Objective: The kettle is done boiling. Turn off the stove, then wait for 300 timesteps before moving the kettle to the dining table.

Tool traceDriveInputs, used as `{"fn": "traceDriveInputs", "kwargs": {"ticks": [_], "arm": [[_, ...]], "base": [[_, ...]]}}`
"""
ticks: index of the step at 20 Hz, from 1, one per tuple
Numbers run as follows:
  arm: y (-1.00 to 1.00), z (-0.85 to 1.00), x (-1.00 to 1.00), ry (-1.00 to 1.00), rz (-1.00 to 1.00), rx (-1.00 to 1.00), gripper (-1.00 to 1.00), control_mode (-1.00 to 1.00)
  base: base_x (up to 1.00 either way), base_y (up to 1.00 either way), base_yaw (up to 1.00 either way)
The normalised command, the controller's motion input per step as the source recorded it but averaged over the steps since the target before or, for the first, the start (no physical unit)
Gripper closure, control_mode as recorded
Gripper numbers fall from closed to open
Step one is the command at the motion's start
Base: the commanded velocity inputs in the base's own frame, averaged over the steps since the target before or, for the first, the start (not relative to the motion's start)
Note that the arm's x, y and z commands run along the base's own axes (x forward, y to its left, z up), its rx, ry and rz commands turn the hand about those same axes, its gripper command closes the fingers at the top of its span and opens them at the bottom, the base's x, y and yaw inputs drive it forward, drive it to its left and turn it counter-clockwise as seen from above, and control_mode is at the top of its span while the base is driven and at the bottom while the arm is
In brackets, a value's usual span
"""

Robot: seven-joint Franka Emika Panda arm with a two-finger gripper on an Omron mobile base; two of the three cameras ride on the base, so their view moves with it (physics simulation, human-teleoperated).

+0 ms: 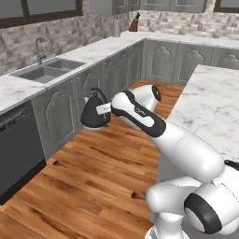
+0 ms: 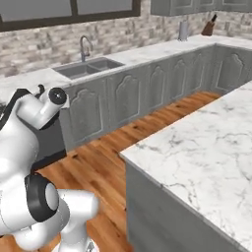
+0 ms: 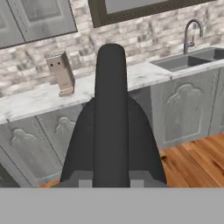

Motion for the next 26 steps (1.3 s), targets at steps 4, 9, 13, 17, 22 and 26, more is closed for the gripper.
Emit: {"fn": "traceDriveInputs", "kwargs": {"ticks": [4, 9, 13, 17, 22, 26], "arm": [[0.00, 0.00, 0.00, 0.00, 0.00, 0.00, 1.00, 1.00], [0.00, 0.00, 0.00, 0.00, 0.00, 0.00, 1.00, 1.00], [0.00, 0.00, 0.00, 0.00, 0.00, 0.00, 1.00, 1.00], [0.00, 0.00, 0.00, 0.00, 0.00, 0.00, 1.00, 1.00], [0.00, 0.00, 0.00, 0.00, 0.00, 0.00, 1.00, 1.00], [0.00, 0.00, 0.00, 0.00, 0.00, 0.00, 1.00, 1.00]], "base": [[-0.06, 0.10, -0.62], [-0.10, 0.02, -0.64], [0.06, 0.32, -0.61], [0.08, 0.38, -0.60], [0.00, 0.04, -0.55], [0.00, -0.57, -0.30]]}}
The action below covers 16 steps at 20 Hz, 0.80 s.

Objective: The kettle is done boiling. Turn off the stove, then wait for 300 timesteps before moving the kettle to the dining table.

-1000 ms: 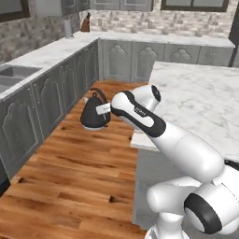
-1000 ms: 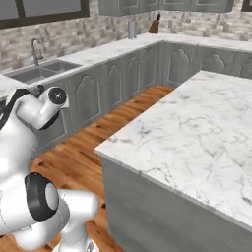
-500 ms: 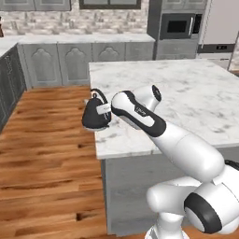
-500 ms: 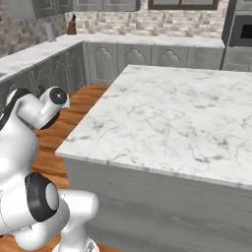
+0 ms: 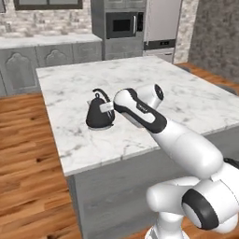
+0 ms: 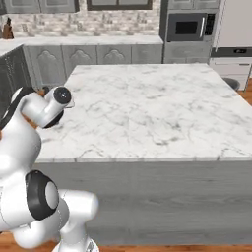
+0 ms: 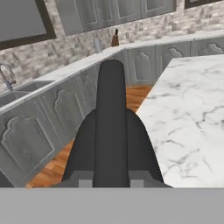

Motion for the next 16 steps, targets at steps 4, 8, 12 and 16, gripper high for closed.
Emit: {"fn": "traceDriveInputs", "kwargs": {"ticks": [4, 8, 12, 16], "arm": [[0.00, 0.00, 0.00, 0.00, 0.00, 0.00, 1.00, 1.00], [0.00, 0.00, 0.00, 0.00, 0.00, 0.00, 1.00, 1.00], [0.00, 0.00, 0.00, 0.00, 0.00, 0.00, 1.00, 1.00], [0.00, 0.00, 0.00, 0.00, 0.00, 0.00, 1.00, 1.00]], "base": [[0.00, -0.57, -0.26], [0.00, -0.56, -0.24], [0.00, -0.63, -0.20], [0.00, -0.68, -0.16]]}}
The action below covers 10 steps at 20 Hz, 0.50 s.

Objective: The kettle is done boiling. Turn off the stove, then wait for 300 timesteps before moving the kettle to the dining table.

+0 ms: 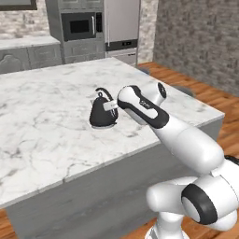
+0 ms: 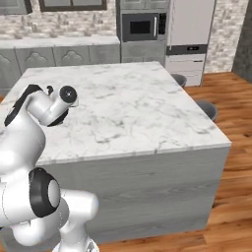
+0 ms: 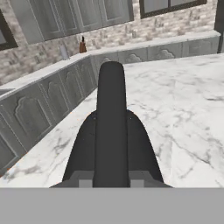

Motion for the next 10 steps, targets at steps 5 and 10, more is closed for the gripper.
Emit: {"fn": "traceDriveInputs", "kwargs": {"ticks": [5, 10], "arm": [[0.00, 0.00, 0.00, 0.00, 0.00, 0.00, 1.00, 1.00], [0.00, 0.00, 0.00, 0.00, 0.00, 0.00, 1.00, 1.00]], "base": [[0.00, -0.74, -0.09], [0.00, -0.76, -0.04]]}}
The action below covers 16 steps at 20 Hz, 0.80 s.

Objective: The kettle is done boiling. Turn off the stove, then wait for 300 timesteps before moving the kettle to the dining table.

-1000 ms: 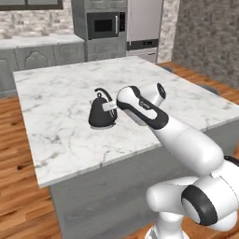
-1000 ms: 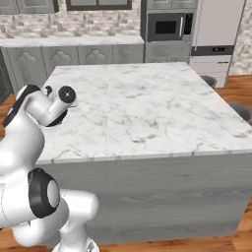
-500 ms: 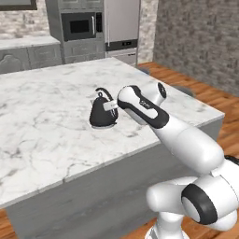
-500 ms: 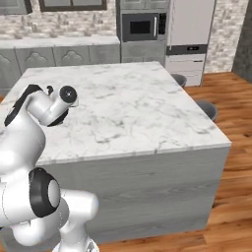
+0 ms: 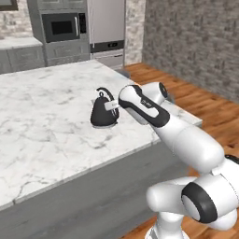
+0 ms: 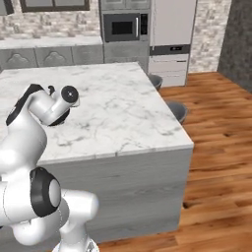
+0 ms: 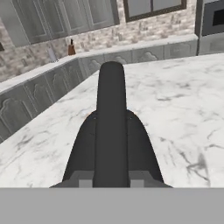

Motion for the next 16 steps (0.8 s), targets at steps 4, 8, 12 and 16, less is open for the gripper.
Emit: {"fn": "traceDriveInputs", "kwargs": {"ticks": [4, 8, 12, 16], "arm": [[0.00, 0.00, 0.00, 0.00, 0.00, 0.00, 1.00, 1.00], [0.00, 0.00, 0.00, 0.00, 0.00, 0.00, 1.00, 1.00], [0.00, 0.00, 0.00, 0.00, 0.00, 0.00, 1.00, 1.00], [0.00, 0.00, 0.00, 0.00, 0.00, 0.00, 1.00, 1.00]], "base": [[0.00, -0.76, -0.01], [0.00, -0.73, 0.00], [0.01, -0.71, 0.00], [0.07, -0.65, 0.00]]}}
